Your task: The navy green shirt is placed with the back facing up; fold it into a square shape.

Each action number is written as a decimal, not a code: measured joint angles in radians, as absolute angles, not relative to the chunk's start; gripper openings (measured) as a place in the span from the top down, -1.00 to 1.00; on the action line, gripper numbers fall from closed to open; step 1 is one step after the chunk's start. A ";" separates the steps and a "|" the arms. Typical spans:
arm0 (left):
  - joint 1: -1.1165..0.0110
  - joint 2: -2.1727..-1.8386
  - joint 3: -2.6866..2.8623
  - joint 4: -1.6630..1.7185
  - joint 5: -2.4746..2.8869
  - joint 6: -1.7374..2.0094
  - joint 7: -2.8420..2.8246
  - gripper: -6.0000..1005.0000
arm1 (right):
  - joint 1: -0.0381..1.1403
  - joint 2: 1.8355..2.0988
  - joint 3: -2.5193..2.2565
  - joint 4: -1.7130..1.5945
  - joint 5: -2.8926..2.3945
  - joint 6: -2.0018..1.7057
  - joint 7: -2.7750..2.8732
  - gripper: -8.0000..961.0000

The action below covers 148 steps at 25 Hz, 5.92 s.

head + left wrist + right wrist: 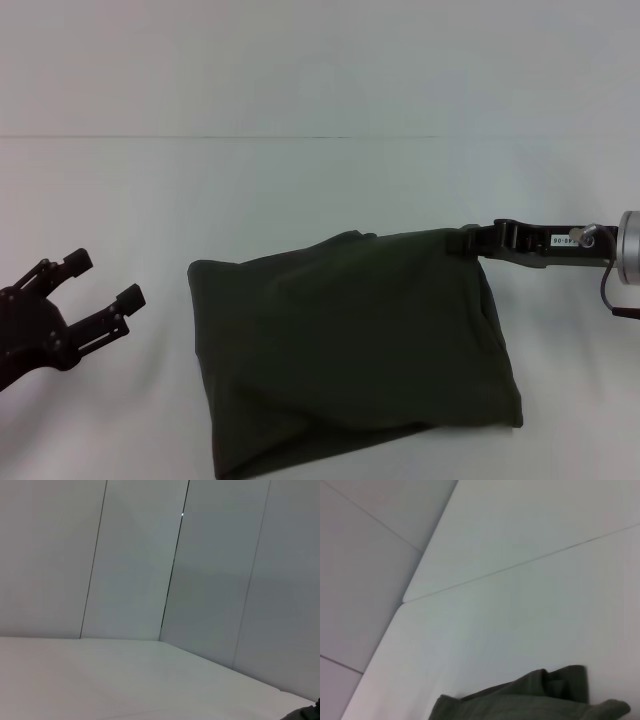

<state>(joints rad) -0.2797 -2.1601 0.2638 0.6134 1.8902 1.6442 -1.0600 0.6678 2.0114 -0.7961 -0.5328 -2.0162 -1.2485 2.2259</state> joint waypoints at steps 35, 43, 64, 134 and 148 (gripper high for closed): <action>-0.326 -2.098 0.304 0.540 1.852 1.698 -1.583 -0.86 | 0.589 2.095 -0.786 -0.494 -1.875 -1.393 1.329 -0.79; -0.328 -2.079 0.385 0.540 1.865 1.659 -1.665 -0.86 | 0.712 2.103 -0.895 -0.316 -1.860 -1.234 1.147 -0.87; -0.431 -2.065 0.599 0.549 1.892 1.653 -1.691 -0.86 | 0.674 2.097 -0.997 -0.308 -1.762 -1.173 1.064 -0.86; -0.635 -1.972 0.725 0.603 2.317 1.473 -2.440 -0.77 | 0.422 2.088 -0.867 -0.425 -1.691 -1.404 1.029 -0.86; -0.659 -1.994 0.736 0.541 2.331 1.375 -2.441 -0.71 | 0.427 2.089 -0.867 -0.425 -1.694 -1.403 1.029 -0.86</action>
<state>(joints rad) -0.6592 -1.9936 0.7363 0.5411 2.3313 1.3745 -2.4412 0.4271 2.0891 -0.8667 -0.4249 -1.6940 -1.4035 1.0293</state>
